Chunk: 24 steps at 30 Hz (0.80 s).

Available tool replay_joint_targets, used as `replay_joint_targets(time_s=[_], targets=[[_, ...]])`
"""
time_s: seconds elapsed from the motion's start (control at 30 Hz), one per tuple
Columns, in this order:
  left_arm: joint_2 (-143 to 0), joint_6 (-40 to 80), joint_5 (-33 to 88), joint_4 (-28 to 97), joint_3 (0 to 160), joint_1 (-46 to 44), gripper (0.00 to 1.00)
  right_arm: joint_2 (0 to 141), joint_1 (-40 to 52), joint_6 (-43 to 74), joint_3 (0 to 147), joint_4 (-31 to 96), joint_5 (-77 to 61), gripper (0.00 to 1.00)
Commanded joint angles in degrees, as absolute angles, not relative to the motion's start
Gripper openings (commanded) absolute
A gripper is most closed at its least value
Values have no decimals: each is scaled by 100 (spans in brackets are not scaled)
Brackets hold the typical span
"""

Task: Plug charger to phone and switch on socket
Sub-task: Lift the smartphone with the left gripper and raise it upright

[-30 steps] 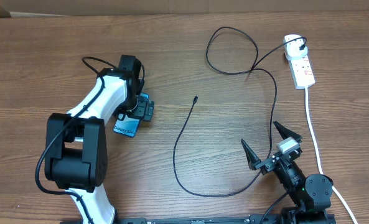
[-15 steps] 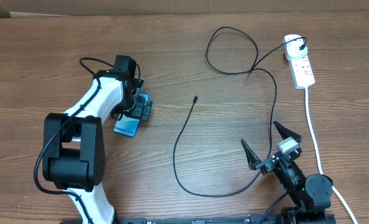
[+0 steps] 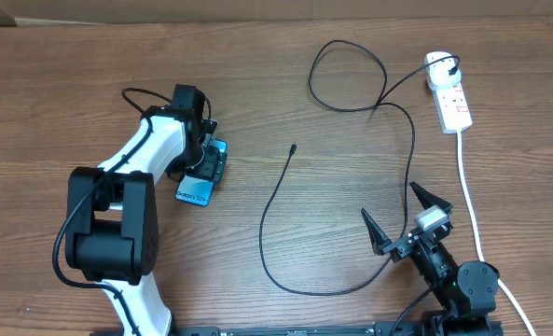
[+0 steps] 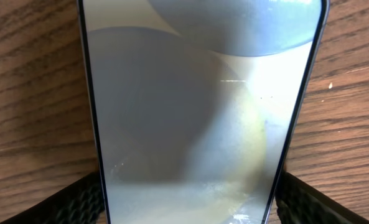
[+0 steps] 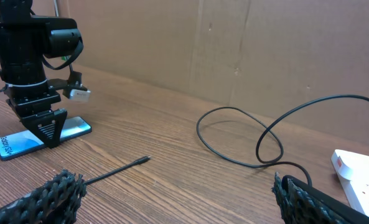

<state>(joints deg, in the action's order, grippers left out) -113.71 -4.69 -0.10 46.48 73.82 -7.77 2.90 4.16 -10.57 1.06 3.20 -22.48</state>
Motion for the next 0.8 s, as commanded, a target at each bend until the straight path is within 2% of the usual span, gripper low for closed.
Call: replay_joint_targets(time_s=[0.0,0.13,0.4,0.77], targets=[[-11664,-513,-14,4622,7321,-762,77,276,449,-1072,47,309,-2209,100],[-11664,-513,-14,4615,7321,-762,75,276,449,-1074,47,311,-2209,100],[-11664,-362,8,4624,7321,-762,79,276,449,-1074,47,309,-2209,100],[-11660,-355,467,4733,7330,-762,73,276,449,-1074,47,309,-2209,100]])
